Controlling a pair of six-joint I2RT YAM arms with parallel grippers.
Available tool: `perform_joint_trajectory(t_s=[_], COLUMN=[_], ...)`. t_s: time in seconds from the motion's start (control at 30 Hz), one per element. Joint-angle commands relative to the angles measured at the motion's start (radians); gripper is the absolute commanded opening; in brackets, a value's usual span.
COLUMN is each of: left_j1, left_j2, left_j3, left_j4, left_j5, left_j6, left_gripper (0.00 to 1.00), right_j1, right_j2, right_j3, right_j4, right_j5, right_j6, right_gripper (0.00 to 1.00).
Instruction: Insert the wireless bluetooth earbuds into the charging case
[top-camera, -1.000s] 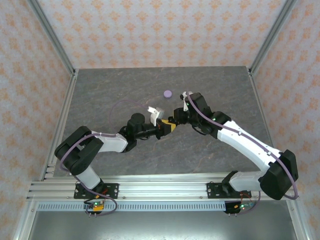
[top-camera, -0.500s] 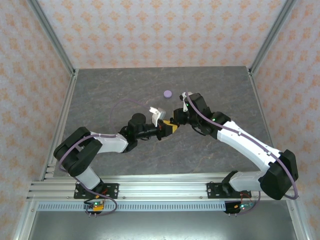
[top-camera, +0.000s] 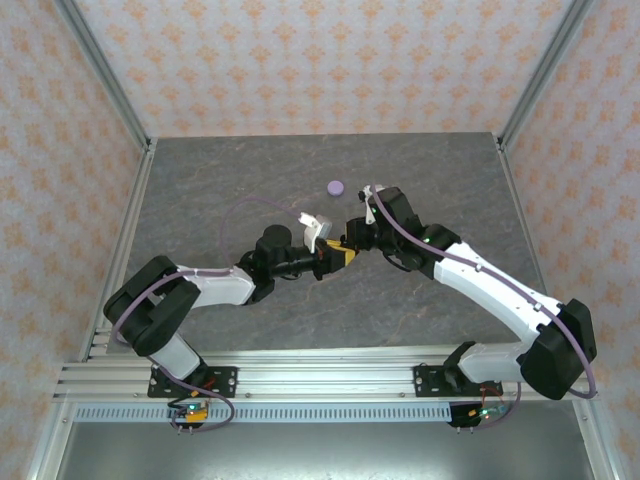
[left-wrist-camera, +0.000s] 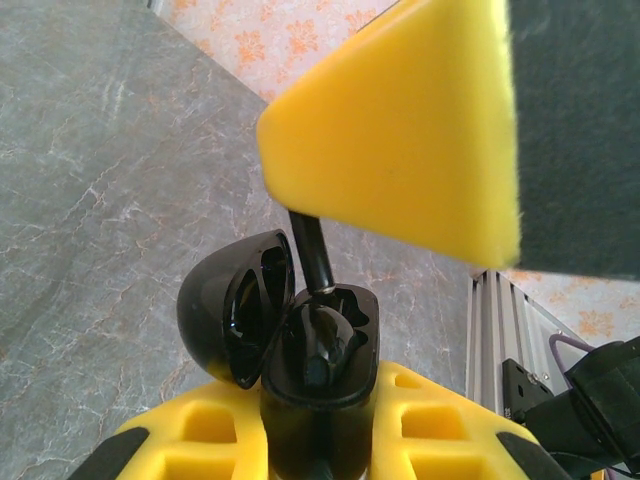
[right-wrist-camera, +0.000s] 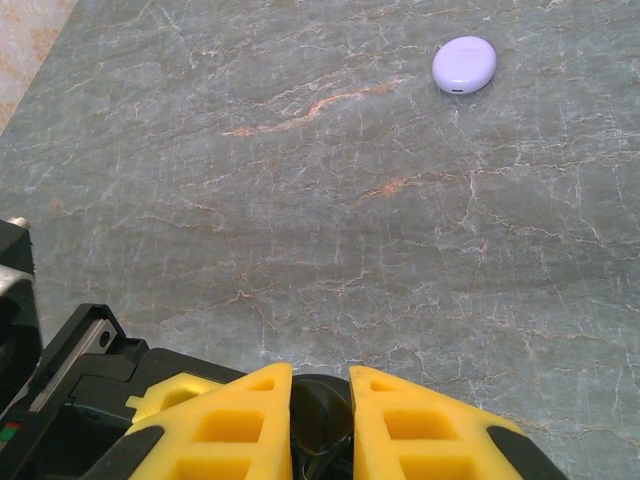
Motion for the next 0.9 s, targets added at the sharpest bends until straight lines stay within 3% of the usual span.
perform_joint_trajectory(t_s=[0.0, 0.87], left_j1=[-0.006, -0.006], left_j2=[-0.035, -0.029], left_j3=[0.029, 0.040], left_j4=[-0.002, -0.013], left_j5=[-0.011, -0.053], left_j6=[0.033, 0.015], left_gripper=[0.15, 0.15], right_j1=[0.007, 0.025], right_j2=[-0.020, -0.025], right_j3=[-0.017, -0.059], right_j4=[0.020, 0.032], right_j5=[0.033, -0.003], right_j6=[-0.013, 0.016], right_gripper=[0.19, 0.19])
